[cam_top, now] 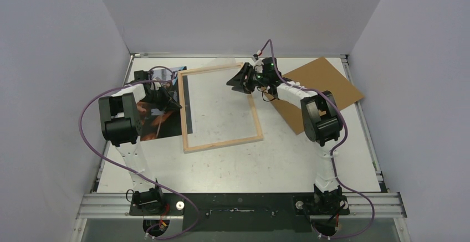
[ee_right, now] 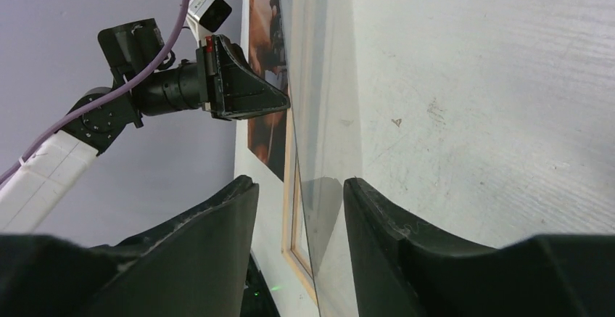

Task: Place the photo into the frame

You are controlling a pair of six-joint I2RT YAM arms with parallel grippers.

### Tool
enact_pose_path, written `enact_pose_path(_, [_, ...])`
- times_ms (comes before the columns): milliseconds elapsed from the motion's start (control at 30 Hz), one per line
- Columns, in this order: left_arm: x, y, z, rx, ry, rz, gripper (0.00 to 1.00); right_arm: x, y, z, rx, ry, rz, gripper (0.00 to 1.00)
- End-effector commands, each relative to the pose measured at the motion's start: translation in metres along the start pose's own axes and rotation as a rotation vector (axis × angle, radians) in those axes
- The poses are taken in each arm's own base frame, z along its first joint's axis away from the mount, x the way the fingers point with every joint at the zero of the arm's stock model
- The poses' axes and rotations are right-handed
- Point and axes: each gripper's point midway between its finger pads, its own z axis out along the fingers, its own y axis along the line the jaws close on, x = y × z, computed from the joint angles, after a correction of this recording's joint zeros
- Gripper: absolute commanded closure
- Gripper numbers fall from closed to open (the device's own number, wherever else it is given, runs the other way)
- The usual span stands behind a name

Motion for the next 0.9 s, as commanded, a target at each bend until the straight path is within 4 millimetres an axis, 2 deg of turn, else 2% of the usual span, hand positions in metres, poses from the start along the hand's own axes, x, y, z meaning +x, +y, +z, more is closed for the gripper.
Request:
enact_pose_path(0, [0.001,0.041,0.023,-0.142,0.006,0.012,0.93,0.002,0.017,0.001,-0.053,0.037,0.0,0.5])
enact_pose_path(133, [-0.001,0.041,0.023,-0.146,0.005,0.013,0.93,0.005,0.019,-0.002,-0.082,0.074,-0.009,0.52])
enact_pose_path(233, [-0.004,0.039,0.022,-0.139,-0.006,0.035,0.93,0.011,0.016,-0.003,-0.104,0.119,-0.008,0.66])
enact_pose_path(267, [-0.006,0.038,0.021,-0.136,-0.013,0.047,0.93,0.013,0.013,-0.003,-0.098,0.127,-0.014,0.72])
enact_pose_path(333, [-0.008,0.036,0.02,-0.131,-0.021,0.064,0.93,0.015,0.005,-0.006,-0.072,0.133,-0.014,0.9])
enact_pose_path(400, [-0.01,0.037,0.021,-0.131,-0.028,0.077,0.93,0.012,0.005,-0.01,-0.061,0.124,-0.005,0.98])
enact_pose_path(633, [-0.023,0.033,0.023,-0.11,-0.084,0.135,0.93,-0.013,0.042,-0.019,-0.087,0.063,0.053,1.0])
enact_pose_path(767, [-0.028,0.028,0.022,-0.095,-0.113,0.16,0.92,-0.017,0.062,-0.021,-0.128,0.058,0.092,1.0])
enact_pose_path(867, [-0.034,0.024,0.021,-0.085,-0.136,0.165,0.9,-0.012,0.071,-0.016,-0.154,0.078,0.107,1.0])
